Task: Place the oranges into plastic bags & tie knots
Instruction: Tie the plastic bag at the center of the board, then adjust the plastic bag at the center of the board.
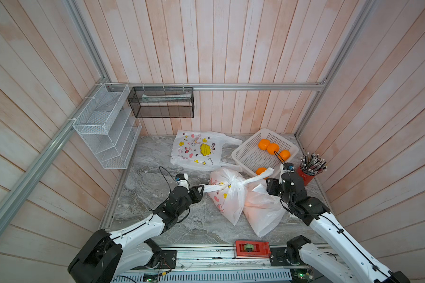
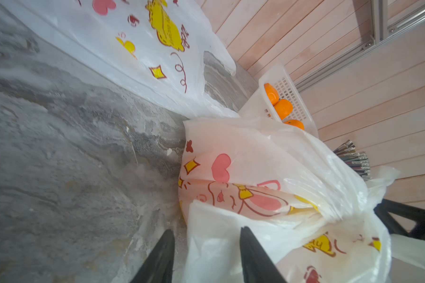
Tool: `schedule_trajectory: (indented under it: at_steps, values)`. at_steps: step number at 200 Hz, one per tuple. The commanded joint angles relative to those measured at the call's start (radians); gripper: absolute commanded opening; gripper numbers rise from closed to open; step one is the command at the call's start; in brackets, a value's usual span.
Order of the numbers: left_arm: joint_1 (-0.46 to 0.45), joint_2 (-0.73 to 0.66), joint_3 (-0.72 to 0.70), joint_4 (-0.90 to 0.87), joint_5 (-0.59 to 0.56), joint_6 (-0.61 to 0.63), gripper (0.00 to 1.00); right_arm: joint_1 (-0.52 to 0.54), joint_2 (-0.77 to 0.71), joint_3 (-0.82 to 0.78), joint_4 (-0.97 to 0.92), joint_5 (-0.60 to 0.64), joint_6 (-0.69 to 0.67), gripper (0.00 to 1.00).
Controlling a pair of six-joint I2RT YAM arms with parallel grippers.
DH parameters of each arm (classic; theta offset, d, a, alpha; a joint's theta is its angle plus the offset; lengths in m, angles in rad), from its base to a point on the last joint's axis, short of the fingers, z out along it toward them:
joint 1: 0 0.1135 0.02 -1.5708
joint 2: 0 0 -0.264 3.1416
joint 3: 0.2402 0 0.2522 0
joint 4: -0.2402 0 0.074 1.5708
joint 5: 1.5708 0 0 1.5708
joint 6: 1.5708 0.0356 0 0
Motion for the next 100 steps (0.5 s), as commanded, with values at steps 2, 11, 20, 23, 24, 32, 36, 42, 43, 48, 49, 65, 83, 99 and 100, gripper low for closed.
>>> schedule_trajectory:
  at_steps: [2, 11, 20, 23, 24, 32, 36, 42, 43, 48, 49, 65, 83, 99, 100]
  values:
    - [0.059, -0.135, 0.058, -0.116, -0.093, 0.030, 0.67, -0.013, -0.040, 0.096, -0.070, -0.009, -0.034, 0.70]
    - [0.102, -0.188, 0.084, -0.168, -0.090, 0.045, 0.72, -0.019, -0.049, 0.128, -0.091, 0.019, -0.045, 0.77]
    - [0.137, -0.227, 0.114, -0.215, -0.087, 0.067, 0.76, -0.024, -0.055, 0.160, -0.103, 0.041, -0.053, 0.84]
    - [0.149, -0.238, 0.124, -0.232, -0.087, 0.074, 0.78, -0.025, -0.058, 0.171, -0.105, 0.045, -0.056, 0.86]
    - [0.153, -0.243, 0.129, -0.236, -0.088, 0.076, 0.79, -0.027, -0.058, 0.175, -0.106, 0.046, -0.058, 0.86]
    - [0.181, -0.260, 0.163, -0.268, -0.074, 0.105, 0.81, -0.031, -0.060, 0.203, -0.108, 0.059, -0.067, 0.90]
    - [0.194, -0.261, 0.181, -0.281, -0.064, 0.121, 0.82, -0.033, -0.060, 0.218, -0.108, 0.065, -0.069, 0.92]
    - [0.211, -0.260, 0.210, -0.303, -0.049, 0.141, 0.83, -0.036, -0.059, 0.236, -0.103, 0.075, -0.071, 0.94]
    - [0.214, -0.259, 0.215, -0.307, -0.047, 0.143, 0.83, -0.036, -0.058, 0.240, -0.102, 0.076, -0.072, 0.94]
    - [0.229, -0.250, 0.239, -0.320, -0.036, 0.157, 0.84, -0.035, -0.055, 0.255, -0.094, 0.082, -0.074, 0.96]
    - [0.232, -0.247, 0.244, -0.323, -0.032, 0.160, 0.84, -0.037, -0.054, 0.258, -0.091, 0.082, -0.073, 0.96]
    - [0.279, -0.179, 0.329, -0.355, 0.039, 0.196, 0.84, -0.039, -0.037, 0.294, -0.049, 0.078, -0.077, 0.98]
    - [0.322, -0.060, 0.427, -0.373, 0.130, 0.221, 0.84, -0.041, -0.004, 0.318, 0.004, 0.062, -0.088, 0.98]
    - [0.332, 0.065, 0.520, -0.389, 0.183, 0.270, 0.84, -0.048, 0.037, 0.334, 0.042, 0.051, -0.098, 0.98]
    - [0.333, 0.074, 0.523, -0.390, 0.186, 0.275, 0.84, -0.050, 0.040, 0.336, 0.043, 0.050, -0.098, 0.98]
